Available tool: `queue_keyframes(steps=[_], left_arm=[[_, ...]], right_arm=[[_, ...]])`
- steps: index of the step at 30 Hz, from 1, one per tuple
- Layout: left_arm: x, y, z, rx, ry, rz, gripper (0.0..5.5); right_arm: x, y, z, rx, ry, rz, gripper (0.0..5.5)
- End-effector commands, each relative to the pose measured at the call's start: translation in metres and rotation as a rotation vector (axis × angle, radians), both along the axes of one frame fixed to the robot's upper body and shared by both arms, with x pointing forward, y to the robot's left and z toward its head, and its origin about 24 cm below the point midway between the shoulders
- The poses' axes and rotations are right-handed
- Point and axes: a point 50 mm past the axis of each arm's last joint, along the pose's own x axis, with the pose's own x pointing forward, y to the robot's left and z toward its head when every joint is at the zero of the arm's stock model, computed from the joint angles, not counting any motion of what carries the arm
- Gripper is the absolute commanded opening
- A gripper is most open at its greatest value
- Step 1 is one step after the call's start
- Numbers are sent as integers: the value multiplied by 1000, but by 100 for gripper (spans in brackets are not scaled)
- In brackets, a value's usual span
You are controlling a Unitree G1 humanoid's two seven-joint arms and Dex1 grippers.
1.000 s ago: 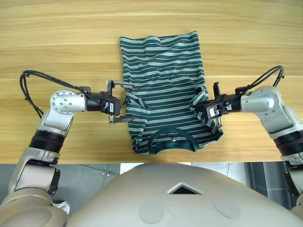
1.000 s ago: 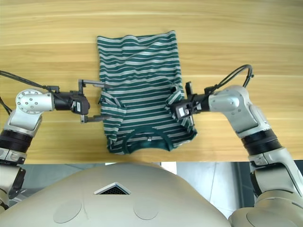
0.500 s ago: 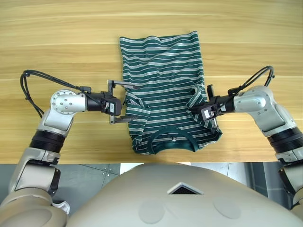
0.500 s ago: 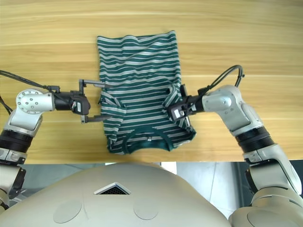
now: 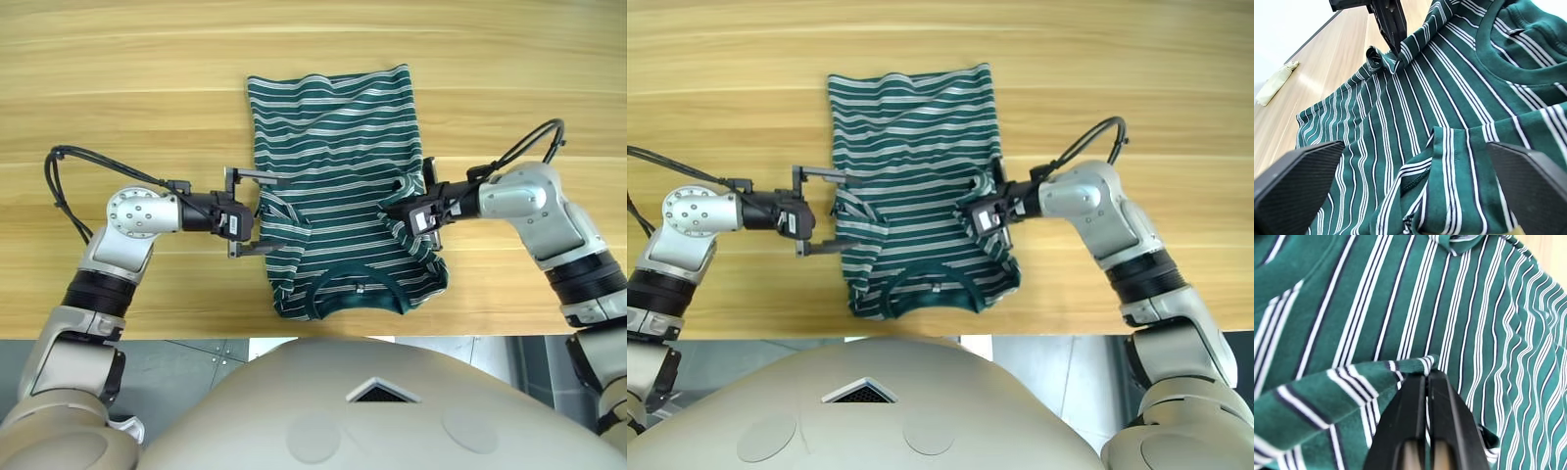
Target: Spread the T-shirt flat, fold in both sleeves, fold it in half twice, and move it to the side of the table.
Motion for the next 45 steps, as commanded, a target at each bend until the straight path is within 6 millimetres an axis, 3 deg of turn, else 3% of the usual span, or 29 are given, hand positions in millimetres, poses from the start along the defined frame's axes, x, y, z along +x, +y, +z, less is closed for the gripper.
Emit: queue_keyframes(steps=[1,5,8,19,21,26,30,36,40,45], left_arm=[[-1,-1,0,8,-2,-6,540],[0,-2,0,8,-2,-8,540],[1,-2,0,8,-3,-8,540],[2,-3,0,4,-3,-9,540],[2,-3,0,3,-3,-10,540],[2,-4,0,-2,-5,-8,540],[3,-5,0,-5,-9,-4,540],[3,-5,0,-6,-13,1,540],[3,-4,0,-6,-13,0,540],[3,-3,0,-5,-13,0,540]], right_arm=[[-3,0,-4,-35,13,16,2],[-3,-1,-5,-42,38,-9,2],[-2,-1,-5,-41,45,-16,51],[6,14,24,202,-8,-47,241],[9,5,37,244,-29,-78,278],[16,-61,48,114,-125,-294,361],[-5,-84,36,36,-68,-343,425],[-38,-79,10,16,88,-293,533],[-52,-69,4,52,153,-246,537],[-68,-59,11,116,208,-177,537]])
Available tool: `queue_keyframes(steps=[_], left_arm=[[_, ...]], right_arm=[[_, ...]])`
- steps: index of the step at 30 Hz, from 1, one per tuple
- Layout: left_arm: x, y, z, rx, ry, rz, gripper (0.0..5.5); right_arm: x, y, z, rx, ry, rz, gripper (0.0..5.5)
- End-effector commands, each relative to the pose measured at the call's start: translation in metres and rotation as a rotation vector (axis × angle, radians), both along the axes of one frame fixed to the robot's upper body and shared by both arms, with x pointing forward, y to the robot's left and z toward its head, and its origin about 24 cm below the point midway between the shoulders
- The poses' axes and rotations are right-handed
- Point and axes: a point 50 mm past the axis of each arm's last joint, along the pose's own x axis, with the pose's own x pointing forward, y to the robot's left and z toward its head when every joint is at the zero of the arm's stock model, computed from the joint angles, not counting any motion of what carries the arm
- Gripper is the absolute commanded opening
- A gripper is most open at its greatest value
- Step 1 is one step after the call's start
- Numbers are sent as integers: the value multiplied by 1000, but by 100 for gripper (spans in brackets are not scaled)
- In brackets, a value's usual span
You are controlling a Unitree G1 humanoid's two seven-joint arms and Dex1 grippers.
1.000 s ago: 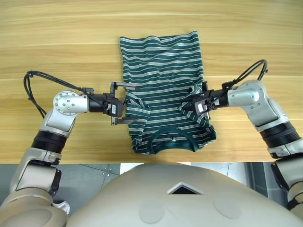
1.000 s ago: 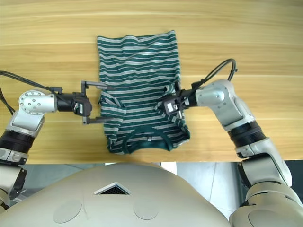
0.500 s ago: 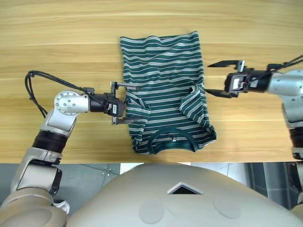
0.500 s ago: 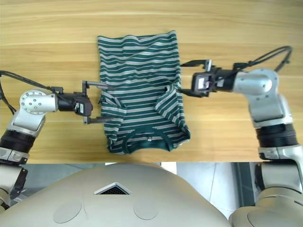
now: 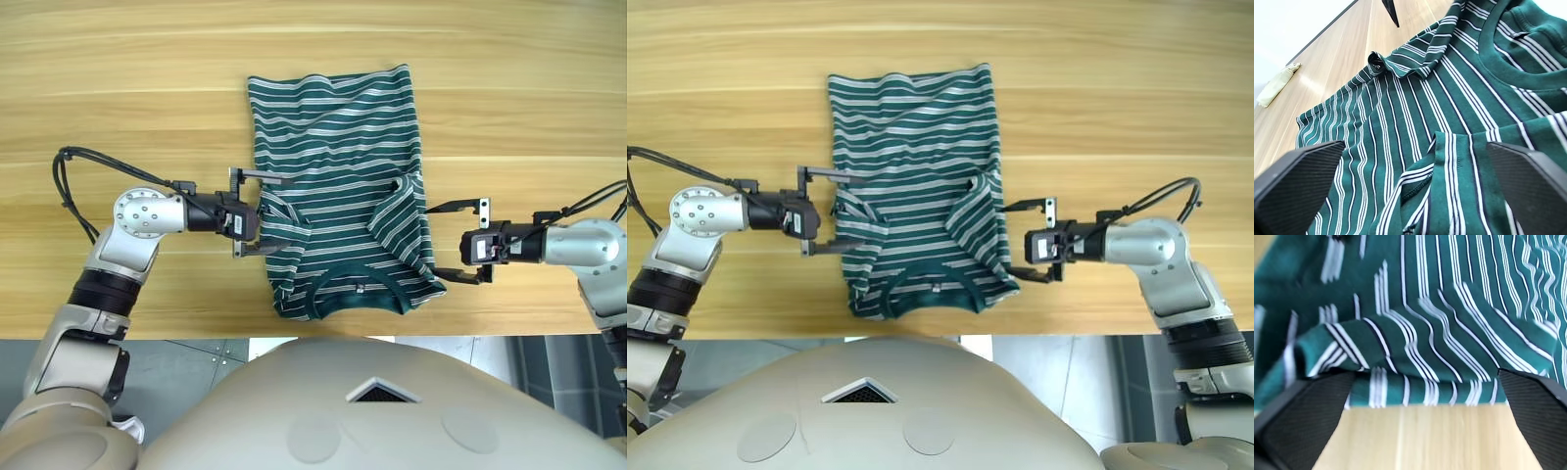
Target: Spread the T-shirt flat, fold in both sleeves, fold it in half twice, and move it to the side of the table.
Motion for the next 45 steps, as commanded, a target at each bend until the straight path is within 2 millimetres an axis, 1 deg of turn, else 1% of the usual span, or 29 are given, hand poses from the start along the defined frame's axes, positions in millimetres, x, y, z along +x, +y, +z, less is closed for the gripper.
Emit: queue_keyframes(steps=[1,4,9,11,14,16,19,21,24,26,28,30,32,38,45], left_arm=[[2,2,3,9,-13,0,540],[2,2,3,9,-13,0,540],[2,2,3,11,-10,-1,540],[1,3,3,12,-9,-3,540],[-1,14,12,14,-10,0,540],[-6,23,18,32,9,-4,540],[-18,40,14,119,57,-3,540],[-24,50,14,155,79,2,540],[-40,60,10,201,133,-17,540],[-51,61,1,234,194,-46,540],[-65,58,-15,261,278,-104,540],[-72,50,-22,257,320,-143,540],[-74,44,-25,244,340,-171,540],[-79,33,-24,186,393,-243,540],[-75,23,-23,130,414,-279,540]], right_arm=[[-13,9,10,64,29,71,537],[-19,15,13,92,43,97,537],[-23,18,7,86,75,104,537],[-19,17,15,101,34,89,537],[-7,2,38,107,-64,25,537],[-1,-11,45,62,-97,-20,537],[5,-32,47,-30,-130,-100,537],[7,-43,47,-78,-143,-145,537],[6,-51,35,-174,-114,-175,537],[0,-50,22,-209,-51,-159,537],[-8,-44,7,-219,24,-117,537],[-13,-38,-4,-213,76,-82,537],[-20,-32,-11,-199,123,-50,537],[-28,-19,-19,-157,175,5,537],[-27,-5,-20,-103,171,41,537]])
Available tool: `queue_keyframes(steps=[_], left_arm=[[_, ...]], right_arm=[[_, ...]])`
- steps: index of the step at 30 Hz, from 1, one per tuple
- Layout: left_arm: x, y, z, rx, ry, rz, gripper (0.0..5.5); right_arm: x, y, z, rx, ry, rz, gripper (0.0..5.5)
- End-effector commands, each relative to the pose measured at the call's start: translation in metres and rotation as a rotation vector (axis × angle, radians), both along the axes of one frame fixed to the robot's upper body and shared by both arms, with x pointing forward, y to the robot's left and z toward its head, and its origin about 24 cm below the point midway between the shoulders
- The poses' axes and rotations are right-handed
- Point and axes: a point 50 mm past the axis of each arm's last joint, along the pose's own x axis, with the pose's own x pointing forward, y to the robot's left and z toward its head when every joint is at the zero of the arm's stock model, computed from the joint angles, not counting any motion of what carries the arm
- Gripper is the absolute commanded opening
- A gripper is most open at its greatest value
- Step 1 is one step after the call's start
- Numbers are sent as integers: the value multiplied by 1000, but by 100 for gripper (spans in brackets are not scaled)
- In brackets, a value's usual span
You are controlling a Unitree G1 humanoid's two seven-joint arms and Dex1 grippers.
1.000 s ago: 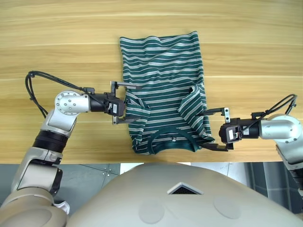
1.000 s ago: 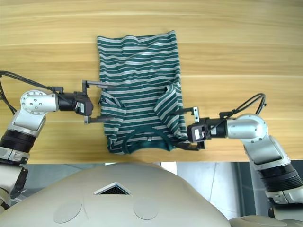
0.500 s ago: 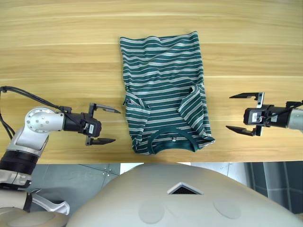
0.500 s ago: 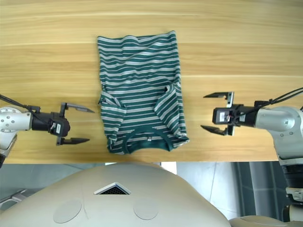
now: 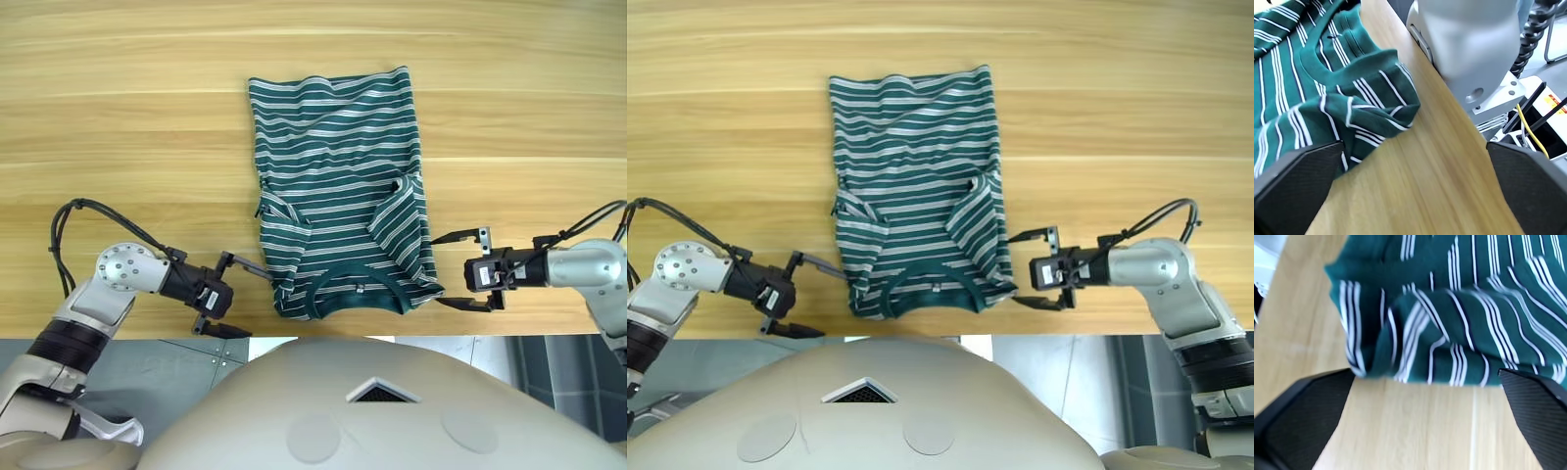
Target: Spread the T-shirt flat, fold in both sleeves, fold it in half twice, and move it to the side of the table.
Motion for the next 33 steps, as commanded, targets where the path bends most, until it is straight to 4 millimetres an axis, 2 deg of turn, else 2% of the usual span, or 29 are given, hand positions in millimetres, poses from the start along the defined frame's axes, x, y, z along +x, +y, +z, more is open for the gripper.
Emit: queue_keyframes(steps=[1,4,7,17,20,24,27,33], left_arm=[[5,-6,2,-37,6,-12,540],[7,-7,1,-54,12,-6,494],[9,-9,0,-61,12,2,451],[10,-4,-13,-48,14,18,290],[12,-1,-22,14,-15,26,241],[8,-1,-21,18,-69,-26,236],[9,-3,-18,21,-124,-44,264],[16,-13,-12,16,-150,-82,264]], right_arm=[[-4,8,-6,6,32,26,537],[-4,11,-6,15,35,37,540],[-4,12,-7,19,33,40,498],[-3,10,4,22,8,50,322],[-3,12,5,33,5,51,269],[-2,12,6,40,4,52,206],[-1,13,6,43,4,52,164],[-1,14,5,50,3,49,42]])
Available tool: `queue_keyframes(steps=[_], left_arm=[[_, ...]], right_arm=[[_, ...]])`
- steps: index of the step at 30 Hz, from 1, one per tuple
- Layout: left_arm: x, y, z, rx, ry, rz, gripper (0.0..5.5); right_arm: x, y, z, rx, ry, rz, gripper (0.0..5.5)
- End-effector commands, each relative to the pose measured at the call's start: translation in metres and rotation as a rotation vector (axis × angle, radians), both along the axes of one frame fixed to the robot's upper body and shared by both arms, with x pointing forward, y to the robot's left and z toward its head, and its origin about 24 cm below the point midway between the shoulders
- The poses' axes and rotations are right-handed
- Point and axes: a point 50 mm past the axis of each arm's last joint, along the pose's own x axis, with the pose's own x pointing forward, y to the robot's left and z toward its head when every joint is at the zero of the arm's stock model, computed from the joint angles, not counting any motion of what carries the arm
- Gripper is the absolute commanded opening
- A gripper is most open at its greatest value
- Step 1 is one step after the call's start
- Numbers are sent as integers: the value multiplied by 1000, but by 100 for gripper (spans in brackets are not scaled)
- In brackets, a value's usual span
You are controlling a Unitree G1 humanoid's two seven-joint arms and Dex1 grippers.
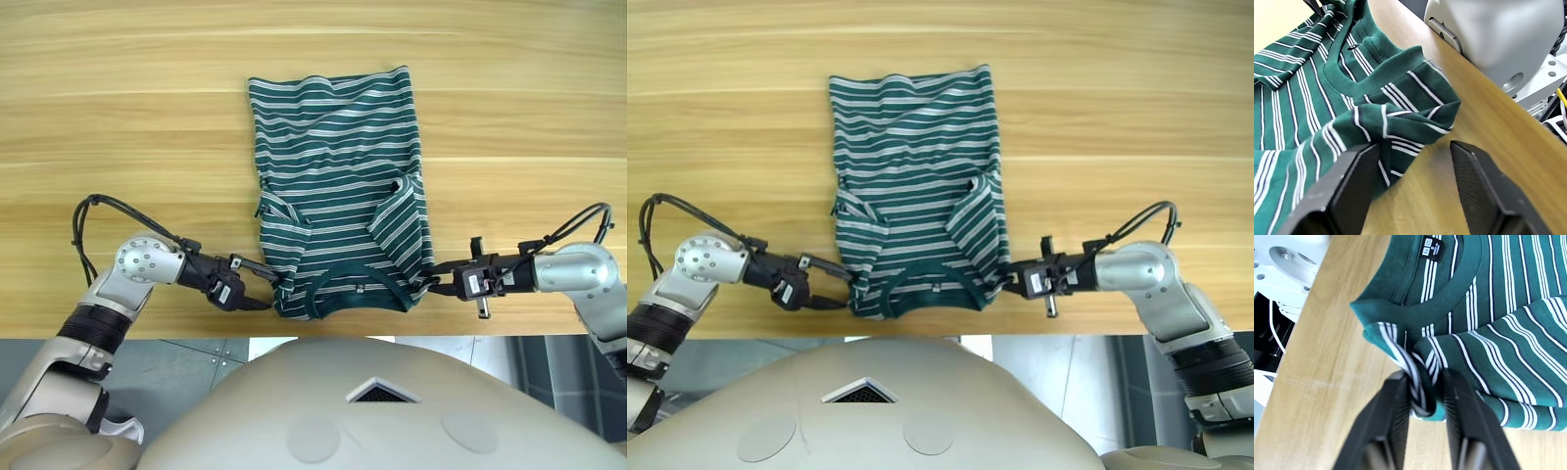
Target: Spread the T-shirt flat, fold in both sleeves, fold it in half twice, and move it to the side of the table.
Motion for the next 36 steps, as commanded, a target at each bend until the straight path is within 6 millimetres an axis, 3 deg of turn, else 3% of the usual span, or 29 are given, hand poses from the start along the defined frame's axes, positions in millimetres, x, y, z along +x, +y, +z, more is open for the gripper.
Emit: queue_keyframes(steps=[1,5,21,30,36], left_arm=[[0,-1,-2,70,25,-37,264],[-1,-5,-1,83,56,-67,264],[-3,-5,2,92,105,-108,7],[9,6,13,100,45,-58,3],[11,17,38,40,-42,-14,3]], right_arm=[[4,1,4,8,-20,1,29],[7,1,5,10,-26,2,1],[10,5,4,24,-32,7,0],[13,4,9,47,-50,-1,0],[4,5,34,177,-21,33,0]])
